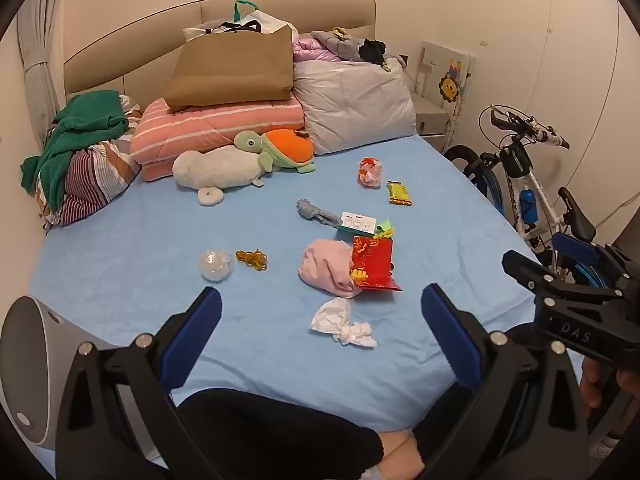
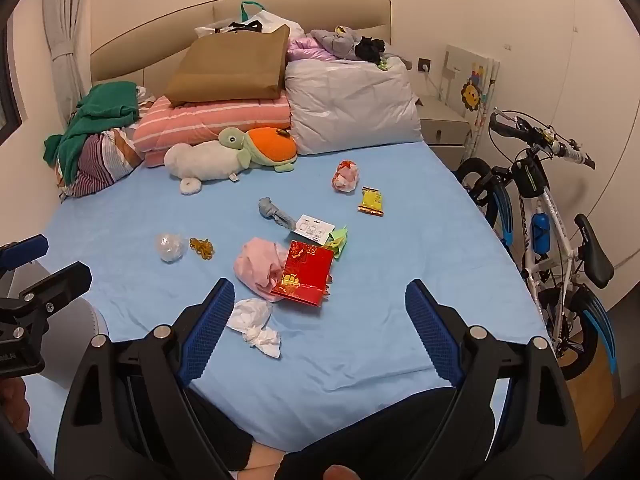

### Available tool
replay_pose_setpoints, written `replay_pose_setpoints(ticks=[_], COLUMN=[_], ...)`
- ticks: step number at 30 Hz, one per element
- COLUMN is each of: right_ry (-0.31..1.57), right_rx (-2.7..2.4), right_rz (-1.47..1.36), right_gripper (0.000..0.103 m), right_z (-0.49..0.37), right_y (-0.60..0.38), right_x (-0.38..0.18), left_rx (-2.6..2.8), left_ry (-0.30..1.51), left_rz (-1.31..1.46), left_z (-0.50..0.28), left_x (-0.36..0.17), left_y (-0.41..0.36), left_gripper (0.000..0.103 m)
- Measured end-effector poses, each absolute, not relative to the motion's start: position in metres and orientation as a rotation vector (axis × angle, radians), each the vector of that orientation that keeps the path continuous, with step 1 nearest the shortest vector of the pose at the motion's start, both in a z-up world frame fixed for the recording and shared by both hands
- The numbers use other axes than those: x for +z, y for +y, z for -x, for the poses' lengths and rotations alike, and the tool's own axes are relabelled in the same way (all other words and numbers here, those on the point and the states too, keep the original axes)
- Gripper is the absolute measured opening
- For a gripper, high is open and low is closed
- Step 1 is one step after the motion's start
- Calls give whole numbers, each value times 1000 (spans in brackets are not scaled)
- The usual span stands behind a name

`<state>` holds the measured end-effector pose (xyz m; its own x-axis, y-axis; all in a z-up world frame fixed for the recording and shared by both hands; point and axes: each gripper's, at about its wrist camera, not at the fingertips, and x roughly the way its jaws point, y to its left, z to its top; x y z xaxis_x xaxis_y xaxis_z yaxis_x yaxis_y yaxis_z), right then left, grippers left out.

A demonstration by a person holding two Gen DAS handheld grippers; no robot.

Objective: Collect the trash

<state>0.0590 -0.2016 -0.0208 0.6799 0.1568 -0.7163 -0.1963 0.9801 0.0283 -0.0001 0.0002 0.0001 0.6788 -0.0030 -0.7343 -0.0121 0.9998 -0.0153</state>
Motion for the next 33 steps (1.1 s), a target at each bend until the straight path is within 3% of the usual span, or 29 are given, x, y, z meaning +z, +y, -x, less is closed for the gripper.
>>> replay_pose_setpoints(ticks=[33], right_ry=[778], right_rx=[193], right_rz=[47], right_gripper=[84], right_z=[-56], right_y=[-206], right_x=[-12], left_rx=[-13], left_ry=[846], left_rz=[39], left_z=[-3], left_x=[-4], left_y=[-2], left_gripper=[99])
